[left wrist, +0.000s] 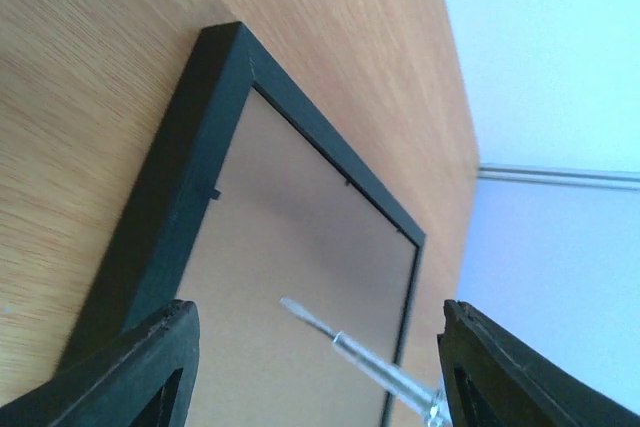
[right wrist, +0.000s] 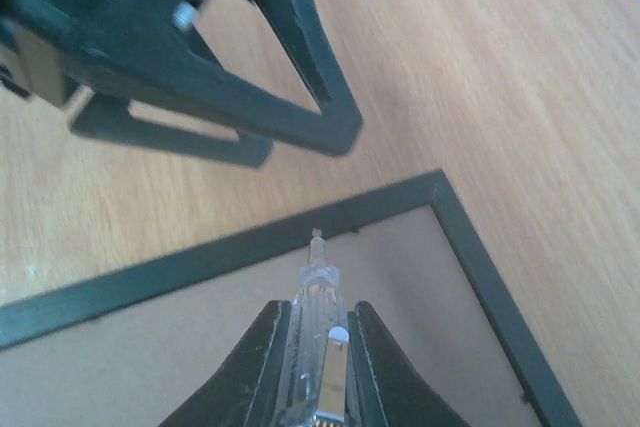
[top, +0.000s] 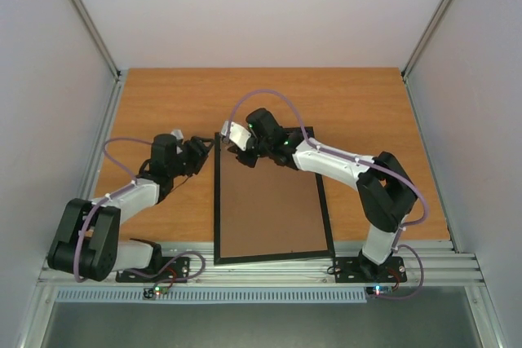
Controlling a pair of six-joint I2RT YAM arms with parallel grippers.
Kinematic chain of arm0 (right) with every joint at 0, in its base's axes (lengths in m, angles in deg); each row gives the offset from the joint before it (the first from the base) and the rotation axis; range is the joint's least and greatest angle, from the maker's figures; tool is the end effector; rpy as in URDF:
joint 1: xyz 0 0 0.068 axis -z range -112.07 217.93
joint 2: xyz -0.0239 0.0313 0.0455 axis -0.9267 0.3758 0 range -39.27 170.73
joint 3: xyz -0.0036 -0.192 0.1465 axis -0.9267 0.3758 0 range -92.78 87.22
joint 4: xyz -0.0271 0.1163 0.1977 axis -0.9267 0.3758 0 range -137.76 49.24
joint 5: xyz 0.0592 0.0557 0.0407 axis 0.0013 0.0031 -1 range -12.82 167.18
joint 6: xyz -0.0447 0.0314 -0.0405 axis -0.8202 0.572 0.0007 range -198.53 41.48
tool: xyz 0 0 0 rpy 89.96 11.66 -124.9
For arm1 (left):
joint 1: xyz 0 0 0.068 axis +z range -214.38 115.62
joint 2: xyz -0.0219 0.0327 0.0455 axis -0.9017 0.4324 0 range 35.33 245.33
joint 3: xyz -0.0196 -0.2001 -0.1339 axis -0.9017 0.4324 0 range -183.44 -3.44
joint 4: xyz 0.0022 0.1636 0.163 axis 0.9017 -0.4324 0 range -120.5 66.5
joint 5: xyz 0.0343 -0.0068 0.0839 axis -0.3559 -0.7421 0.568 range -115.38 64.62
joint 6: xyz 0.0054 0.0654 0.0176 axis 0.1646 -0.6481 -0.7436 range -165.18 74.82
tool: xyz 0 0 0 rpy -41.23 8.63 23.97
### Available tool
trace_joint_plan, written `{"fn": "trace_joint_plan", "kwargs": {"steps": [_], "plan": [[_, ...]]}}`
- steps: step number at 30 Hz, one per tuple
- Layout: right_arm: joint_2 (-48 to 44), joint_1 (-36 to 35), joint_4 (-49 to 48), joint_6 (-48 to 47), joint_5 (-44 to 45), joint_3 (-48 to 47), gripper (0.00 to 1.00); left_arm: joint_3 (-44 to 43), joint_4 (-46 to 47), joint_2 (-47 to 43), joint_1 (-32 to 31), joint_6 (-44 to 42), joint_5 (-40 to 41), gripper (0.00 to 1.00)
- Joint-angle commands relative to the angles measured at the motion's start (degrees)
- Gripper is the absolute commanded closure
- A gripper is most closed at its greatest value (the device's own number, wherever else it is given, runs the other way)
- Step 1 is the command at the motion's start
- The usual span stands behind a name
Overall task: Take the photo out of the frame
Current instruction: Adjust the screwdriver.
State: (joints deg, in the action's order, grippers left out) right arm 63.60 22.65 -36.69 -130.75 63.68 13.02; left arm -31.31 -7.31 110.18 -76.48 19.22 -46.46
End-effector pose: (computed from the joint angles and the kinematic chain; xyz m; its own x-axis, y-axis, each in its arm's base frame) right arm 0.2613 0.2819 0.2087 0.3704 -0.7182 -0.5890 -0.8562 -0.0180 -0.5164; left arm 0.2456 -0.0728 0.1589 -0.6650 -0.7181 -0.2051 -0.2365 0.4629 -0.8543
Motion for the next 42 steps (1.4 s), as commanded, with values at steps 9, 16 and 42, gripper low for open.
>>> {"fn": "trace_joint_plan", "kwargs": {"steps": [9,16,42], "plan": [[-4.8,-6.1,-20.1,3.5,5.4,7.1,0.99,4.0,19.7,-0.6,-2.3,16.4,-3.7,0.41],[-6.7,-8.6,-22.1,4.2,7.4,10.0,0.99,6.9,26.4,-1.6,-3.8,20.1,-3.2,0.67],[-13.5,-9.3,-2.8,2.8,8.4,11.3,0.69,-2.0,0.5,-14.5,-9.0,-6.1,7.4,0.99]]}}
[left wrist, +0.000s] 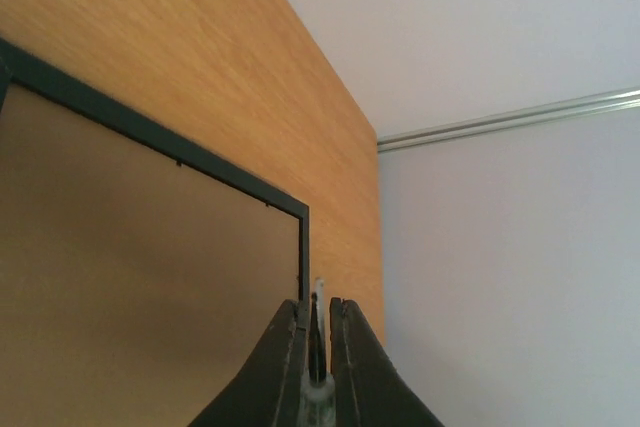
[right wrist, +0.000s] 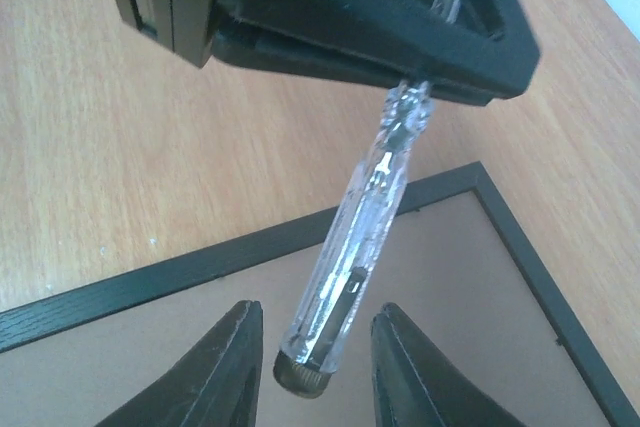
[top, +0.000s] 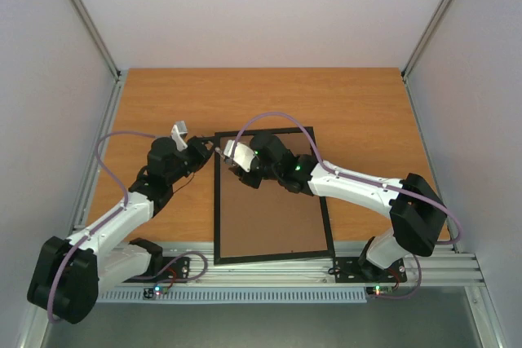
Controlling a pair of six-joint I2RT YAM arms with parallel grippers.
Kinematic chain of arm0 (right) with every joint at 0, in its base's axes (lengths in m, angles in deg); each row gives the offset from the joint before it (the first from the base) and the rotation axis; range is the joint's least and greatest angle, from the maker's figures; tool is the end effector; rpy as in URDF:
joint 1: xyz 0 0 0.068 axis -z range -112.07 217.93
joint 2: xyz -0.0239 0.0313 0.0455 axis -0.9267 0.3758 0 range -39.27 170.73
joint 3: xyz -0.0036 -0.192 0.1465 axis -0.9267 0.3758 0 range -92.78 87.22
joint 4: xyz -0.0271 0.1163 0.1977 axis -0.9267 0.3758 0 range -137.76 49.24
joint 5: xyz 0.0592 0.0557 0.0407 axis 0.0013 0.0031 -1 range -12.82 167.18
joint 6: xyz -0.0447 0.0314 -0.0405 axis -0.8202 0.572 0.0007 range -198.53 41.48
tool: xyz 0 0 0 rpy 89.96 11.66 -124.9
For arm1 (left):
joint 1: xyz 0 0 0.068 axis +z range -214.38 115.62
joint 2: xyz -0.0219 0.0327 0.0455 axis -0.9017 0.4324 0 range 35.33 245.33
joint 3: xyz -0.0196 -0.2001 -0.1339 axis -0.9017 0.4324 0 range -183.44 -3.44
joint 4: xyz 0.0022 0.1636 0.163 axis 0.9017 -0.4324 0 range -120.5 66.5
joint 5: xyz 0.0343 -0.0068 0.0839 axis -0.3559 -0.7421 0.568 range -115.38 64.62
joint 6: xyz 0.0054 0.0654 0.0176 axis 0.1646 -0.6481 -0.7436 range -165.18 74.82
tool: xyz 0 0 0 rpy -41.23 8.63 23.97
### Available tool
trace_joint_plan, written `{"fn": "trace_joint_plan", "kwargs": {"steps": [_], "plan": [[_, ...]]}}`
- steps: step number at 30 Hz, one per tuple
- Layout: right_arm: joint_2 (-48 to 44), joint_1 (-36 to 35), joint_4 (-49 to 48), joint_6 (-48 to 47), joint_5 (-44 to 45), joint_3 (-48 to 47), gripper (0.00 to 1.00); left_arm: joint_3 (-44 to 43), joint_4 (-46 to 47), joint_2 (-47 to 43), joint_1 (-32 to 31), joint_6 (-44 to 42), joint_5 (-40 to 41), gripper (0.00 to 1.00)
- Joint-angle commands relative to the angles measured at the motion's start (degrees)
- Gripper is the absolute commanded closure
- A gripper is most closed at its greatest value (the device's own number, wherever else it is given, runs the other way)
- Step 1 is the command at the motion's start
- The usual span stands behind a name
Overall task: Take the photo out of the frame
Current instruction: Adjust the screwdriver.
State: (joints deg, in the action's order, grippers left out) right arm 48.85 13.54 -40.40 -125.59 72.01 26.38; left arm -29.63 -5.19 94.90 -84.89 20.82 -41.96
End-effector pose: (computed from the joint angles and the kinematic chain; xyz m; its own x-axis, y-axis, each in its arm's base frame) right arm 0.1905 0.2743 0.2279 0.3989 -0.6952 -0.5980 -0.8233 0.0157 -0.5675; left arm 0.2145 -0.0969 0.2137 -0.6415 -0.6949 -0.3249 0.0190 0.4090 -0.9123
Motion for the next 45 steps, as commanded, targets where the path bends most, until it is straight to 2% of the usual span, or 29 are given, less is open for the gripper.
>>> {"fn": "trace_joint_plan", "kwargs": {"steps": [1,6,13,21,29,34,36,38,42,45], "plan": [[1.7,0.0,1.2,-2.7,-0.2,-2.7,0.69,-4.4,-2.1,1.0,-0.6,-8.3,3.1,0.99],[3.3,0.9,1.6,-3.9,-0.7,-5.3,0.67,-6.4,-2.9,2.0,-1.3,-11.1,4.7,1.00],[5.9,2.6,0.5,-2.8,0.1,-7.8,0.68,-5.9,-0.8,2.8,-2.2,-9.4,7.3,1.00],[7.0,3.8,0.4,-2.2,-0.3,-9.3,0.71,-5.4,2.9,3.7,-2.3,-7.1,6.9,0.99],[9.3,4.8,2.1,-0.8,-1.4,-13.0,0.73,-2.8,9.8,5.3,-2.5,-3.3,7.2,1.00],[10.0,6.1,4.0,-1.1,-2.4,-15.0,0.84,-2.4,10.6,4.8,-2.6,-2.6,8.7,0.99],[10.1,7.9,5.6,-1.9,-4.0,-15.9,0.93,-2.6,10.2,5.3,-2.6,-2.9,9.0,0.96],[10.0,9.7,7.1,-3.2,-5.5,-16.6,0.99,-2.8,8.8,5.8,-2.6,-3.4,9.7,0.87],[11.0,13.4,13.0,-8.6,-9.3,-19.1,0.99,-7.5,-0.9,8.3,-0.9,-6.8,7.5,0.73],[12.6,15.8,18.3,-13.1,-11.5,-21.5,0.99,-10.2,-3.8,11.9,3.1,-8.6,2.8,0.67]]}}
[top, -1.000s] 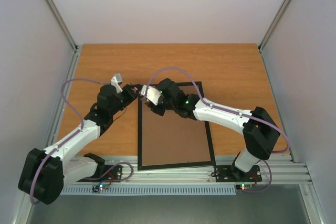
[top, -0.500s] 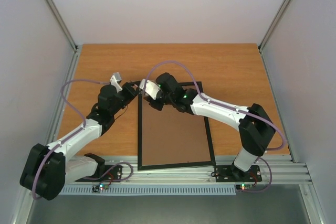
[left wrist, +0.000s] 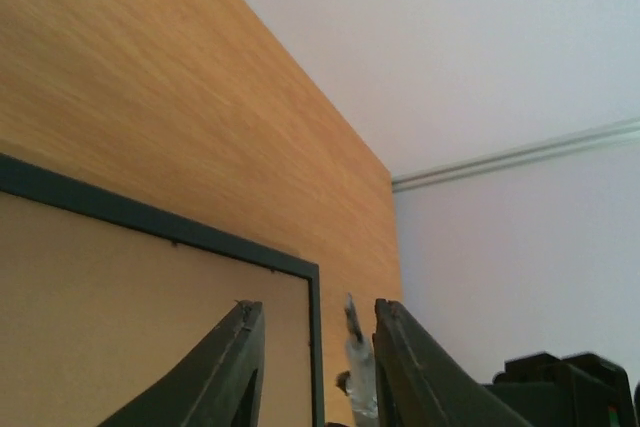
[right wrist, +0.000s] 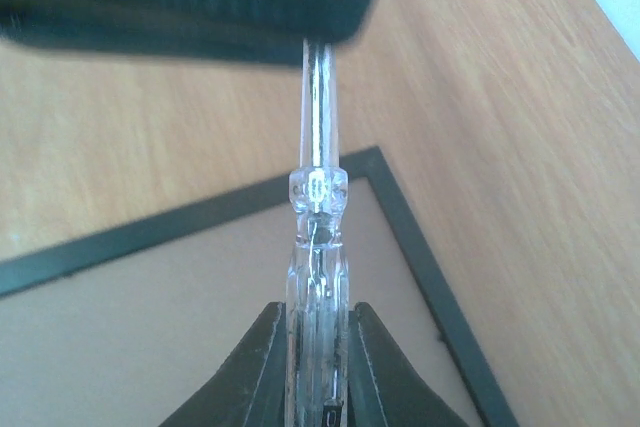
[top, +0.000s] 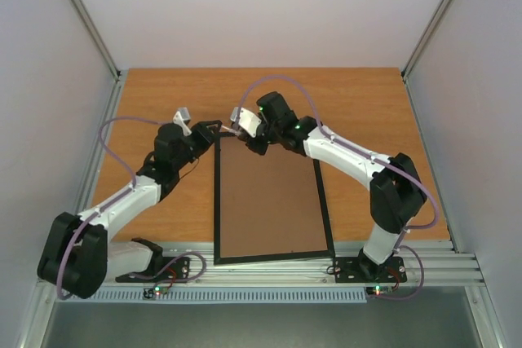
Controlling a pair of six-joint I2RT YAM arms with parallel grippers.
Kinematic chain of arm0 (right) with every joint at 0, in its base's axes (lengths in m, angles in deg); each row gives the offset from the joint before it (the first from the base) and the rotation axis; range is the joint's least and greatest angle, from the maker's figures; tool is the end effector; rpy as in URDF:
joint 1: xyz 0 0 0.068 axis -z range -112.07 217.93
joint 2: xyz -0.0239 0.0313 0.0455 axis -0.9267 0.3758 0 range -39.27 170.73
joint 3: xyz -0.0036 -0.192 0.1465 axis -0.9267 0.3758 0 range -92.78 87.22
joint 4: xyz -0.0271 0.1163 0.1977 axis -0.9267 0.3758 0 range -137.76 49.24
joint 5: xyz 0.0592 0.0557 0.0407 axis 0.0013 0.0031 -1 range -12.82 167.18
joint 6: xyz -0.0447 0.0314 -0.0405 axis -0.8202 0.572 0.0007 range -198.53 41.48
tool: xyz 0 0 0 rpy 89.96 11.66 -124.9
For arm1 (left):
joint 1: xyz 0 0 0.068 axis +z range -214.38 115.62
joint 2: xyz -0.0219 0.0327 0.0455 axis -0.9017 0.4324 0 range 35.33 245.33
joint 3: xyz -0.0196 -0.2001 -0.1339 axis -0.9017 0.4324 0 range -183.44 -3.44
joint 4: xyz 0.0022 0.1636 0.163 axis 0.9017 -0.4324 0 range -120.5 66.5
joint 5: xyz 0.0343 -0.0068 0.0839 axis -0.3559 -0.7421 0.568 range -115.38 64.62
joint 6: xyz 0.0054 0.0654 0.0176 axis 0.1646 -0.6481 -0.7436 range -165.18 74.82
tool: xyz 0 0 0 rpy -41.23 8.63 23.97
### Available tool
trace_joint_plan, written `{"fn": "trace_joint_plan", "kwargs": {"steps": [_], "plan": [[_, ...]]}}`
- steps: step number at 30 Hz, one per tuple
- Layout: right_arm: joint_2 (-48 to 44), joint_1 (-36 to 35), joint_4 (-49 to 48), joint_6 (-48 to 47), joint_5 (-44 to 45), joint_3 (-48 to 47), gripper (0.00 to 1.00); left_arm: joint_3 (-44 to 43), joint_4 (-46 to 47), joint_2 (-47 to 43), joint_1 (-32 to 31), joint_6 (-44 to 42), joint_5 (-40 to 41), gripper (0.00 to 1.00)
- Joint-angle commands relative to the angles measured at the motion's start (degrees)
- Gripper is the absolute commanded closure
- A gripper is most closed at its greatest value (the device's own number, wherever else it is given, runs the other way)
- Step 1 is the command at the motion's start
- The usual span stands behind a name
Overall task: Take the photo out of the frame
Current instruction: Adjust the screwdriver, then release the photo frame item from the photo frame.
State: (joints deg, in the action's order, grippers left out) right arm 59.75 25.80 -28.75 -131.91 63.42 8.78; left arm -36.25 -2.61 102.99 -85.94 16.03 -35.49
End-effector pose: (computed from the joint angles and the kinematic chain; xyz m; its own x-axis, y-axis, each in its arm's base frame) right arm 0.2686 0.2603 0.2427 0.3502 -0.7345 -0.5813 -0.8490 0.0132 -0.5281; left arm 0.2423 -0.1061 0.2249 -0.5639 -0.7049 -0.4302 0.0538 0.4884 -0.8709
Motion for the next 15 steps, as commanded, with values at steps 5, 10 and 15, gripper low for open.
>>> {"fn": "trace_joint_plan", "kwargs": {"steps": [5,10,15], "plan": [[7.0,6.2,16.3,-13.1,-5.5,-9.3,0.99,-5.9,-10.7,8.0,9.3,-6.8,-7.1,0.62],[13.2,6.7,24.5,-16.9,-5.2,-15.5,0.99,-11.8,-20.4,14.6,11.0,-14.1,-7.5,0.59],[20.1,6.8,33.1,-19.6,-3.5,-23.0,0.99,-14.4,-24.7,20.8,11.9,-18.2,-8.2,0.58]]}}
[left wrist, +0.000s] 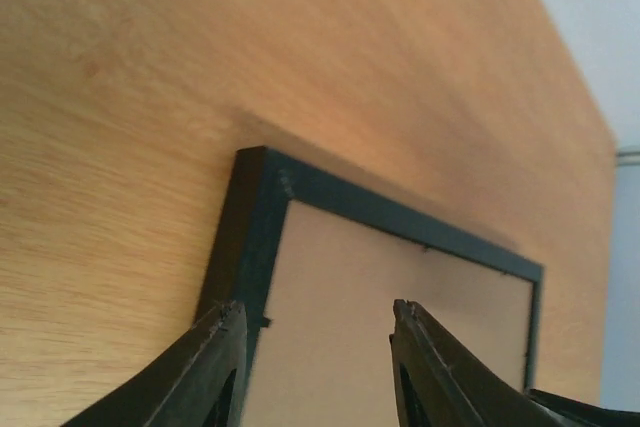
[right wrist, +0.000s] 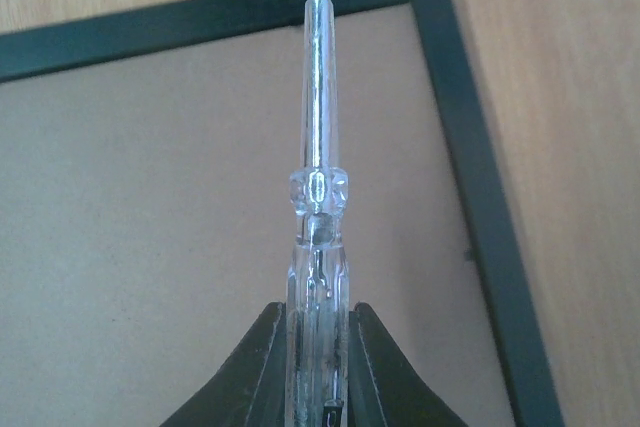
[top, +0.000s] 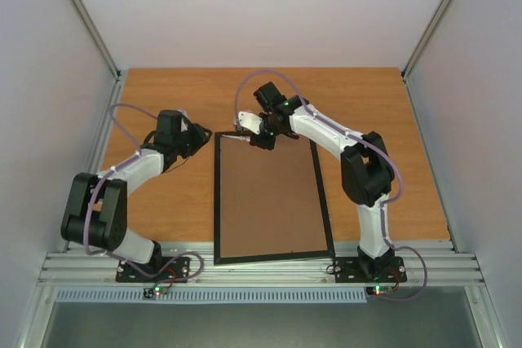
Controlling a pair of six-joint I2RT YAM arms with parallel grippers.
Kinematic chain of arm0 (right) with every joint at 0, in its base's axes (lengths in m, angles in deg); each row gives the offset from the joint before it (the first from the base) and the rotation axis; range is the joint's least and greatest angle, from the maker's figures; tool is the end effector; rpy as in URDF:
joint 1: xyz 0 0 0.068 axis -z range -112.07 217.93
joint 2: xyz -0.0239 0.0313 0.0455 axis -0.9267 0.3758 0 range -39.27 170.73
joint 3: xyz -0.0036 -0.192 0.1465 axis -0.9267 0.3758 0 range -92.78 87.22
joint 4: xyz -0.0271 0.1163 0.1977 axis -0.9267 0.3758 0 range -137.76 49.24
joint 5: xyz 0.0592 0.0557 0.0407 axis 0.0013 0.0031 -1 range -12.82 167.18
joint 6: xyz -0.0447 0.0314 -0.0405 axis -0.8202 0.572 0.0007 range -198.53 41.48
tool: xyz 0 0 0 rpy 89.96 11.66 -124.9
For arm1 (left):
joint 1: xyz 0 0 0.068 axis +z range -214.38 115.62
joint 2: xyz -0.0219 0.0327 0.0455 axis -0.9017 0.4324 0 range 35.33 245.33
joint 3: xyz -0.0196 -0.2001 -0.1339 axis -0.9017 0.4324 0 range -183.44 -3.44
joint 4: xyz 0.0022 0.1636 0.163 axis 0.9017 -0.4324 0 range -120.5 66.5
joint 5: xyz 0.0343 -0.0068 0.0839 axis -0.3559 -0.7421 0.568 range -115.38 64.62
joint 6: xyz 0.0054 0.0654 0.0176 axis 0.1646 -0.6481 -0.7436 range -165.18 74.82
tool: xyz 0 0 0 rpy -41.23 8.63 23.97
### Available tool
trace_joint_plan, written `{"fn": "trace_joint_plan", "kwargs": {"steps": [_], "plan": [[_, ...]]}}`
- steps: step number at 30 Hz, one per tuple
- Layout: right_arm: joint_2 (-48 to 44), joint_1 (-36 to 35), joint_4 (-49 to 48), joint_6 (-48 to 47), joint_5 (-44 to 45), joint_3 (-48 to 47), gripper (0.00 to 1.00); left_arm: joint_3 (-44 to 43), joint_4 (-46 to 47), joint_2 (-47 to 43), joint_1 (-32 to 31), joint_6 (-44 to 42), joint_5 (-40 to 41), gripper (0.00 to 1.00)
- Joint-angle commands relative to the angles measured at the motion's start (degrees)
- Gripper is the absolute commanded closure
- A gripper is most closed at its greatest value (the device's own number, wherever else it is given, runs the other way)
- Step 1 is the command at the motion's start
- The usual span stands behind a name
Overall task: Take the photo out of the frame
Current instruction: Release the photo frame item from the photo frame.
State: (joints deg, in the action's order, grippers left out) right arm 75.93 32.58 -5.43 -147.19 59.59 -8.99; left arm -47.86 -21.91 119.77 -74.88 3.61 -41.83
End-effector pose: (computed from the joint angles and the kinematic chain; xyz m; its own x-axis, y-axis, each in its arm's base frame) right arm 0.3160 0.2443 0.2000 0.3635 -0.8307 -0.4216 -0.9102 -0.2204 -0.3506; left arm 0.2898 -0.0695 0.1749 -0.6982 -0.6045 -0.3836 -0.2010 0.6798 -0.7053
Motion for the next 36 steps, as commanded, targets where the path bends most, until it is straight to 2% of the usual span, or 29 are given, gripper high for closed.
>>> {"fn": "trace_joint_plan", "kwargs": {"steps": [1,10,16,22,36], "plan": [[5.1,0.0,11.4,-4.9,-0.2,-6.8,0.99,-3.5,-5.8,5.7,1.1,-6.1,-2.7,0.58],[14.0,-1.2,20.3,-6.5,0.8,-16.5,0.99,-6.0,-4.7,14.2,1.5,-7.5,-6.6,0.60],[17.9,-2.1,21.6,-6.0,3.9,-20.2,0.99,-6.6,-3.1,17.3,1.5,-7.6,-9.1,0.69],[21.2,-2.2,21.1,-5.0,5.8,-23.3,0.99,-6.9,-3.0,18.6,1.5,-7.7,-9.4,0.74],[24.2,-2.2,22.1,-3.3,6.2,-27.0,0.99,-6.5,-2.5,19.0,1.5,-7.7,-9.8,0.77]]}}
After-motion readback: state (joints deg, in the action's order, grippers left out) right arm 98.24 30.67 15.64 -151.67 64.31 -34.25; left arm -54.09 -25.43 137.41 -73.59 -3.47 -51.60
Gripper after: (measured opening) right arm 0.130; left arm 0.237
